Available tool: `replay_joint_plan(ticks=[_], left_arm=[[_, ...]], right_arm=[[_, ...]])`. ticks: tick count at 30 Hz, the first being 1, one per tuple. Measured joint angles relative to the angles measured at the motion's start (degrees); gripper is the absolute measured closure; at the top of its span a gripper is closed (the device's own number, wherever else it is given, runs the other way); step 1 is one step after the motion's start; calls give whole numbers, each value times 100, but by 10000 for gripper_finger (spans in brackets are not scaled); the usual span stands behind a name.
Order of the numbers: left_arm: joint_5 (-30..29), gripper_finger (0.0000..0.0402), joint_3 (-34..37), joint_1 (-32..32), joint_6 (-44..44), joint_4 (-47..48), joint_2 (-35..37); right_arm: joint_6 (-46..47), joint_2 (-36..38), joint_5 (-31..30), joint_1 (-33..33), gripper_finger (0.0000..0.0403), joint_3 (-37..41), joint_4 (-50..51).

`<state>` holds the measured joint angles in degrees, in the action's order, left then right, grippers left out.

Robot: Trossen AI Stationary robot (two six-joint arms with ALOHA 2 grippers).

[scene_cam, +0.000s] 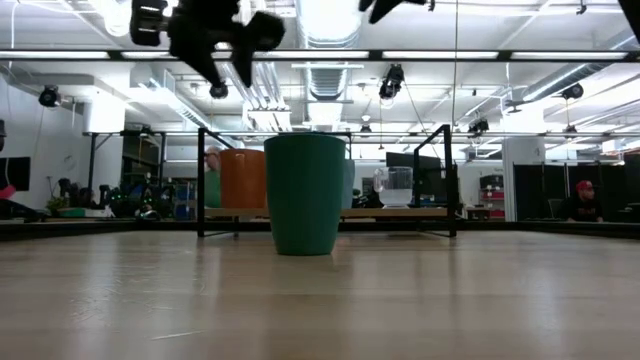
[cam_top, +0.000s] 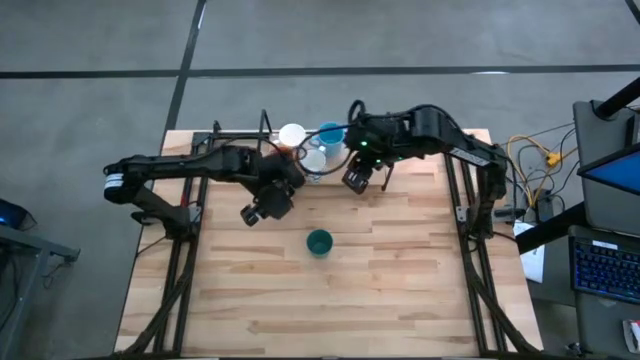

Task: Stack small to large cups/mugs on shelf
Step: Put the green cup on the shelf

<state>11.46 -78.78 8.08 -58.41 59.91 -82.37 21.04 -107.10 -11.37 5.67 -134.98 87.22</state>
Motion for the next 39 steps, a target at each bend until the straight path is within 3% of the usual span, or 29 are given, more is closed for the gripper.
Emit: replay_joint_plan(ticks=[6,15,20,24,27,30,32,36,39], left_arm=[[-144,233,-173,-318,-943,-410,-512],[-656,233,-429,-640,-932,-684,-1222],[-1843,233,-429,-991,-518,-469,-1281],[-1903,233,-429,-1248,-423,-272,-1128],[-1642,233,-429,-1406,258,-224,-1058],[-1225,238,-429,-1430,1486,-306,-1058],[-1283,253,-429,-1423,2318,-451,-1073],[-1730,315,-422,-1404,3603,-463,-1078],[-1590,379,-422,-1372,4490,-114,-1047]], right_arm=[[338,305,-432,-11,235,20,282],[447,880,-525,-15,231,20,282],[403,1220,-525,-15,231,20,282],[370,1428,-526,-15,231,26,282],[253,1546,-525,-18,231,26,280],[150,1598,-527,-18,231,26,280],[98,1601,-526,-19,231,27,280],[-55,1599,-525,-48,232,31,280],[-155,1599,-523,-100,231,31,280]])
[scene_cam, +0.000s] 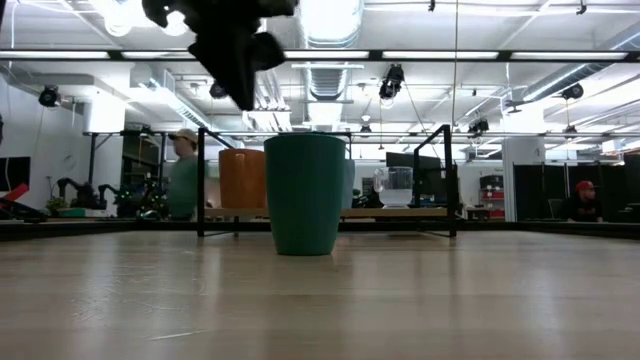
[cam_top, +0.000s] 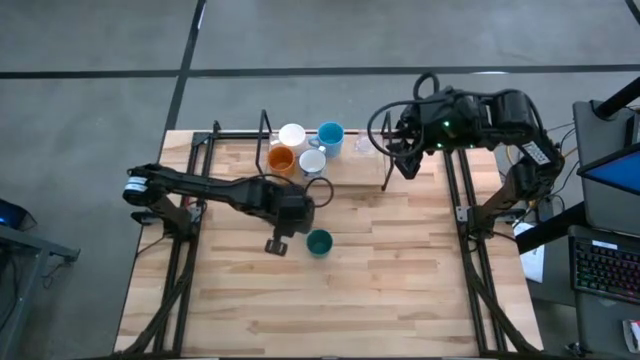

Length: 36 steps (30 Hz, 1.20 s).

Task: Stack small to large cups/mugs on shelf
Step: Put the green cup on the shelf

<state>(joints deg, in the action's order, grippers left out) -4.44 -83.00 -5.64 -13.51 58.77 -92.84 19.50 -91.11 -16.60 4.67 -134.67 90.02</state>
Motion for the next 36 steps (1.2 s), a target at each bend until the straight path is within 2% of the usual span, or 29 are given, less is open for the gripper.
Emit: replay_joint_plan(ticks=[3,7,12,23,27,36], left_arm=[[87,394,109,-12,941,131,19],[82,400,399,-192,1453,-392,93],[101,401,736,-348,1713,-1093,76],[111,402,1329,-374,2367,-1588,74],[115,402,1560,-374,2525,-2202,55],[118,402,1672,-374,2769,-2961,-210]], right_arm=[[-6,0,-1,-60,229,0,0],[-19,0,-2,-150,229,0,0],[-25,0,-2,-245,227,0,0],[-3,33,-2,-530,227,0,-6],[-3,51,0,-560,227,0,-9],[-3,156,-2,-558,227,0,-16]])
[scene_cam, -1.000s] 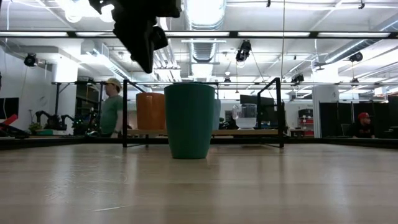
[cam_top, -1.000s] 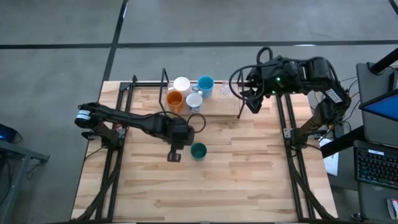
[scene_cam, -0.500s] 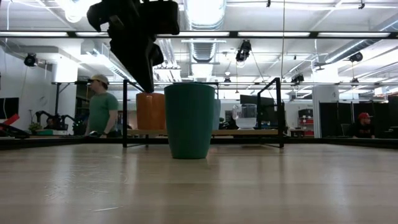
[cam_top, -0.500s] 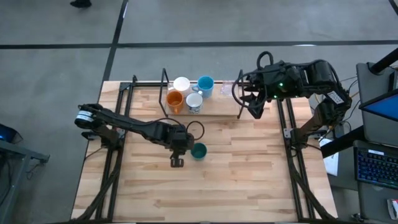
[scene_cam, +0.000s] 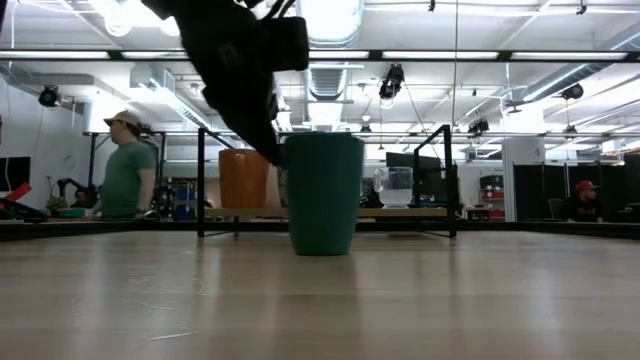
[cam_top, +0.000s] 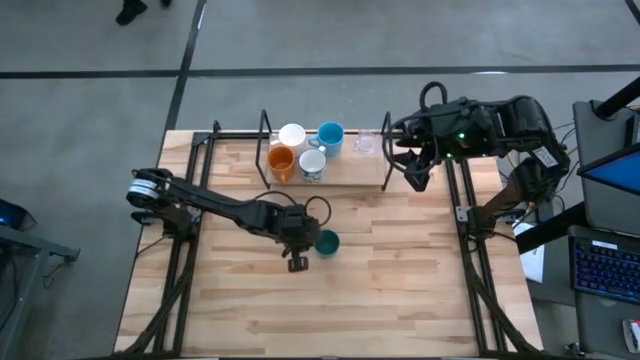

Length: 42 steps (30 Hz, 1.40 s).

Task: Stack small to large cups/mugs on shelf
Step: Put the green cup on the shelf

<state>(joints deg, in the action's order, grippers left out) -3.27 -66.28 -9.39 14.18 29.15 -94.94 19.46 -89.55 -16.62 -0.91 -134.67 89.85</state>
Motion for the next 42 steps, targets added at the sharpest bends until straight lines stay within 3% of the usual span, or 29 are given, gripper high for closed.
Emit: replay_joint_plan(ticks=[17,42], left_arm=[[371,401,-249,18,-123,-1480,-766],[361,402,-744,179,-760,-1491,-1013]], right_arm=[[210,233,3,0,227,0,12],[840,254,225,0,227,81,16]])
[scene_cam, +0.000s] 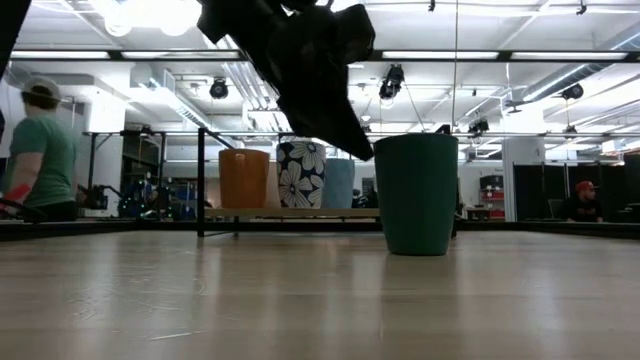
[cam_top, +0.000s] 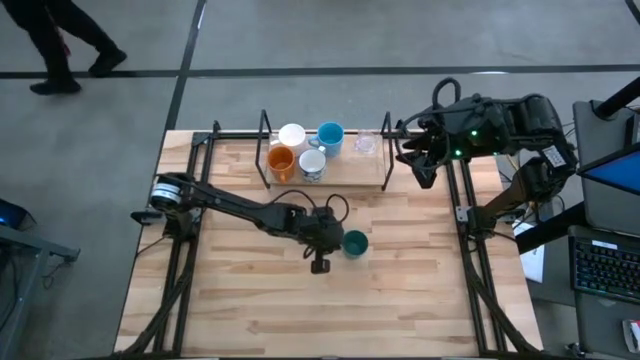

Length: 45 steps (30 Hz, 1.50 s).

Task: Stack small to large cups/mugs on shelf
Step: Put the green cup on the shelf

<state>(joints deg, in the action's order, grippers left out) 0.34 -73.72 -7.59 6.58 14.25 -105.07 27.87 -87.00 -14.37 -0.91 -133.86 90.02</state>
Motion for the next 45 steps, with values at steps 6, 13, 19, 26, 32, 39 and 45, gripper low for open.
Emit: replay_joint_plan(ticks=[6,13,19,26,32,39,45], left_arm=[[-743,402,-356,2,-546,1392,505],[-1814,402,-826,6,-856,1908,1524],[-2784,402,-1077,-29,-851,2000,2657],[-2932,402,-1169,-40,-846,3112,3751],[-2584,402,-1154,-40,-690,4244,4180],[-2568,402,-1118,-40,-550,5299,4226],[-2516,402,-957,-42,-630,5646,4219]], right_arm=[[69,63,18,-68,227,574,2],[84,111,127,-402,227,1975,-15],[231,120,863,-516,227,3146,-216],[1071,223,1467,-543,227,3736,-738],[2194,164,2852,-566,227,4420,-2689],[3174,-406,2714,-494,227,4836,-2929],[3253,-1310,2292,-506,227,4587,-2265]])
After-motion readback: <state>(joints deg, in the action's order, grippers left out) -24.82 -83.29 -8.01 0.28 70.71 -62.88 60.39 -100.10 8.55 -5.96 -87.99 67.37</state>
